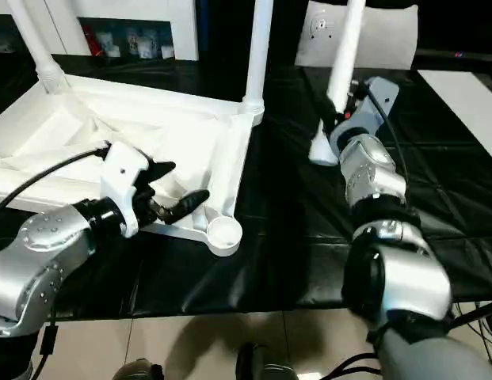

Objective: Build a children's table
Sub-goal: Pick table leg

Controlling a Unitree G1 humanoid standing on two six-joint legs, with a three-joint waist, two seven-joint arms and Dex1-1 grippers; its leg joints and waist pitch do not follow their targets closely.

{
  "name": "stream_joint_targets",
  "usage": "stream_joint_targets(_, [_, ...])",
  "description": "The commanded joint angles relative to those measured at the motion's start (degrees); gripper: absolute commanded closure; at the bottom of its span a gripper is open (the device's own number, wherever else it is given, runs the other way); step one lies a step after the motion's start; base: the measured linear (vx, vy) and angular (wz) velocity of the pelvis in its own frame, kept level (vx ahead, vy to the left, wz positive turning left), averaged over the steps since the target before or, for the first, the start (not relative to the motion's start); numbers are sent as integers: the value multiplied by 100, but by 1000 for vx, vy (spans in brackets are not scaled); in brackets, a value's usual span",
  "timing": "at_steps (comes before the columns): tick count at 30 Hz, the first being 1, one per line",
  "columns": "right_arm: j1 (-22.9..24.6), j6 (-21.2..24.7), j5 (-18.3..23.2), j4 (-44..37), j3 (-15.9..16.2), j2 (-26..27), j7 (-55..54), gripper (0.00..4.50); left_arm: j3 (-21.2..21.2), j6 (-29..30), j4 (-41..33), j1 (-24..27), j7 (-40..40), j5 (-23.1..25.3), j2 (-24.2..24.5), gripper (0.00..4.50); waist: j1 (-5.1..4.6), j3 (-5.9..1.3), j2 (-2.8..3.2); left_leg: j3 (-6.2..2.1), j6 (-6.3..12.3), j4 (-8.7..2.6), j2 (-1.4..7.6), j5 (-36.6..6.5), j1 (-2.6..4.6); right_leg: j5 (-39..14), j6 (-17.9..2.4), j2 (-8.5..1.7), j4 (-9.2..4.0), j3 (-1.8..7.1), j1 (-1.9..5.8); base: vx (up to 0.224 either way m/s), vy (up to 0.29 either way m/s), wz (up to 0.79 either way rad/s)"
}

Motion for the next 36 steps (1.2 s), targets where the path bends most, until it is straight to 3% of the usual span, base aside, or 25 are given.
stream_joint_targets(1, [207,200,334,-874,101,87,437,265,61,-47,125,-130,-11,-68,-4,0,64,-646,91,39,457,-346,-11,-408,-106,-2030,-318,-278,-485,317,556,0,0,0])
stream_joint_targets(2, [335,357,470,-1230,138,139,566,265,48,-67,172,-172,-33,-63,8,0,77,-666,68,25,499,-355,12,-317,-99,-1884,-288,-266,-478,320,553,0,0,0])
stream_joint_targets(3, [673,755,793,-1982,294,220,818,265,92,-113,294,-301,-26,-102,-60,0,89,-676,80,14,507,-362,20,-242,-103,-1792,-364,-272,-462,318,564,0,0,0])
stream_joint_targets(5, [1010,1123,1091,-2679,482,289,1036,265,184,-146,426,-454,4,-162,-163,0,168,-705,141,4,520,-361,36,-160,-76,-1708,-376,-287,-457,319,561,0,0,0])
stream_joint_targets(7, [1424,1596,1523,-3501,697,361,1266,265,313,-153,582,-660,39,-267,-292,0,219,-693,143,28,542,-374,-3,-133,-83,-1778,-337,-259,-535,308,576,0,0,0])
stream_joint_targets(8, [1424,1596,1523,-3501,697,361,1266,265,313,-153,582,-660,39,-267,-292,0,239,-707,156,15,515,-378,29,-165,-64,-1810,-318,-288,-516,313,566,0,0,0])
stream_joint_targets(9, [1850,2102,2013,-4244,893,403,1496,265,509,-164,741,-894,91,-489,-485,0,241,-714,158,13,524,-385,25,-125,-67,-1831,-316,-270,-542,293,573,0,0,0])
stream_joint_targets(12, [2171,2458,2333,-4718,1063,408,1711,265,711,-165,867,-1085,171,-708,-657,0,319,-740,165,-7,501,-391,57,-79,-64,-1814,-267,-294,-537,287,568,0,0,0])
stream_joint_targets(14, [2493,2821,2576,-5151,1225,366,1942,265,1007,-45,1021,-1319,279,-1076,-905,0,339,-739,107,11,460,-394,39,-85,-98,-1904,-224,-303,-569,281,587,0,0,0])
stream_joint_targets(17, [2784,3209,2882,-5527,1326,324,2119,265,1345,214,1153,-1559,388,-1569,-1201,0,408,-749,129,-1,440,-393,40,-116,-98,-2056,-100,-308,-597,257,572,0,0,0])
stream_joint_targets(20, [3074,3470,3146,-5817,1459,318,2251,265,1827,474,1411,-1874,637,-2240,-1586,0,450,-723,113,34,395,-372,-18,-234,-104,-2381,132,-294,-675,232,553,0,0,0])
stream_joint_targets(21, [3142,3518,3193,-5873,1512,312,2303,265,1944,554,1488,-1958,697,-2436,-1678,0,497,-726,125,21,383,-374,-15,-257,-110,-2490,203,-309,-692,209,563,0,0,0])
stream_joint_targets(25, [3307,3676,3272,-6047,1640,295,2371,265,2182,712,1673,-2165,774,-2956,-1883,0,491,-720,148,-20,339,-404,14,-358,-99,-2623,427,-300,-762,141,553,0,0,0])
stream_joint_targets(27, [3352,3730,3278,-6100,1667,290,2381,265,2268,790,1700,-2221,799,-3140,-1950,0,492,-713,174,-28,342,-429,45,-477,-35,-2658,367,-311,-821,116,545,0,0,0])
stream_joint_targets(31, [3403,3785,3327,-6184,1703,271,2363,265,2273,988,1591,-2194,738,-3422,-1988,0,481,-732,174,-77,335,-473,121,-287,-41,-2095,67,-357,-738,159,583,0,0,0])
stream_joint_targets(34, [3419,3794,3323,-6220,1744,237,2372,265,2133,1083,1497,-2074,639,-3455,-1922,0,486,-737,162,-62,379,-465,102,-128,-70,-1874,-104,-374,-688,200,608,0,0,0])
stream_joint_targets(36, [3428,3794,3298,-6239,1765,218,2379,265,2014,1079,1451,-2011,591,-3401,-1861,18,497,-734,168,-51,393,-462,92,-116,-56,-1908,-103,-373,-693,208,600,0,0,0])
